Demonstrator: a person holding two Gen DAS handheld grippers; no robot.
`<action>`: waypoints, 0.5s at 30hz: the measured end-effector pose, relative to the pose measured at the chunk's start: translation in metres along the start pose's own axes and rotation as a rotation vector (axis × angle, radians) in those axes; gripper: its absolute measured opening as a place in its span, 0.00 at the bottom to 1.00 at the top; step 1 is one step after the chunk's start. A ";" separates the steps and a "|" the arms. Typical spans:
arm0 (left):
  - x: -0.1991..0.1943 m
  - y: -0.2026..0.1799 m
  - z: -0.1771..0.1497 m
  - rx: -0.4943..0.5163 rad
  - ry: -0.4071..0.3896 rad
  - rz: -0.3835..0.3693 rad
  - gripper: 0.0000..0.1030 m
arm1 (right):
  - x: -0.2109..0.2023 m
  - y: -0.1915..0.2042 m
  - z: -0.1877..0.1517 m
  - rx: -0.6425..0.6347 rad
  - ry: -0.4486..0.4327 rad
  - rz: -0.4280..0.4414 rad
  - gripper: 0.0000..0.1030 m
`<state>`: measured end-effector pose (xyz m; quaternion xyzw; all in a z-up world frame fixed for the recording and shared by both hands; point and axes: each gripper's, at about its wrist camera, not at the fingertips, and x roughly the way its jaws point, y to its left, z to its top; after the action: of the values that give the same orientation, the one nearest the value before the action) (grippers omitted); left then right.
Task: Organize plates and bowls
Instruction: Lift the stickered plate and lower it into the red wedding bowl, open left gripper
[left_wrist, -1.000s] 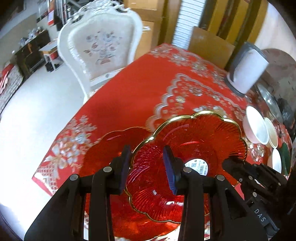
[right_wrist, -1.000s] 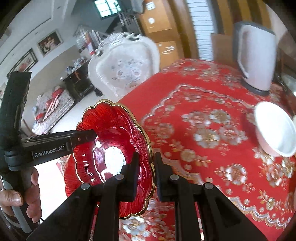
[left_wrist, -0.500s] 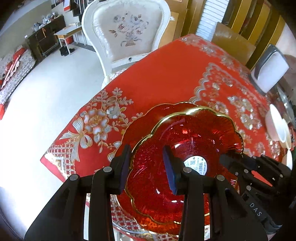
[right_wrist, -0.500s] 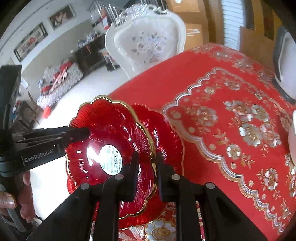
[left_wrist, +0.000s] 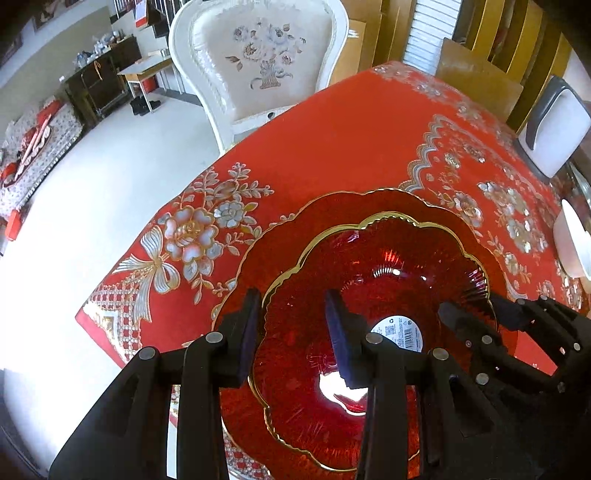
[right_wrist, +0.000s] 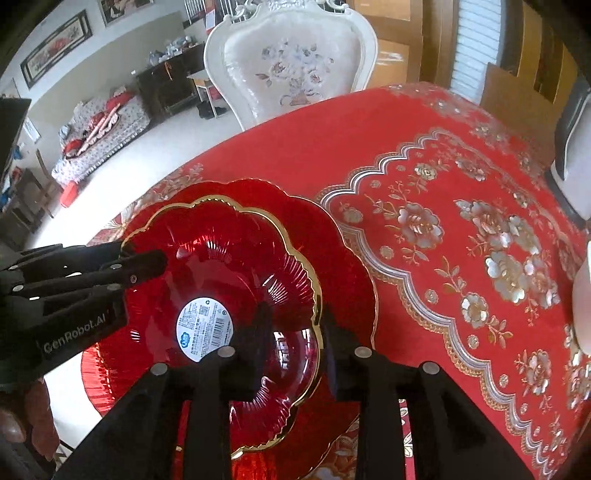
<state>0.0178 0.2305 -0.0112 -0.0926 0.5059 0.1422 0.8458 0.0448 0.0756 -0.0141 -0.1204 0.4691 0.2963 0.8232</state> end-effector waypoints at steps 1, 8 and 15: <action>0.000 0.000 0.000 -0.002 -0.008 -0.002 0.34 | 0.000 0.002 0.000 -0.013 -0.005 -0.020 0.28; -0.009 0.003 0.002 -0.033 -0.104 0.012 0.35 | -0.003 0.002 -0.001 -0.030 -0.054 -0.064 0.32; -0.028 -0.002 -0.003 -0.023 -0.213 0.053 0.35 | -0.013 0.002 0.003 -0.022 -0.099 -0.058 0.33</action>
<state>0.0033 0.2237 0.0120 -0.0730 0.4135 0.1793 0.8897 0.0409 0.0735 -0.0016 -0.1281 0.4208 0.2833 0.8522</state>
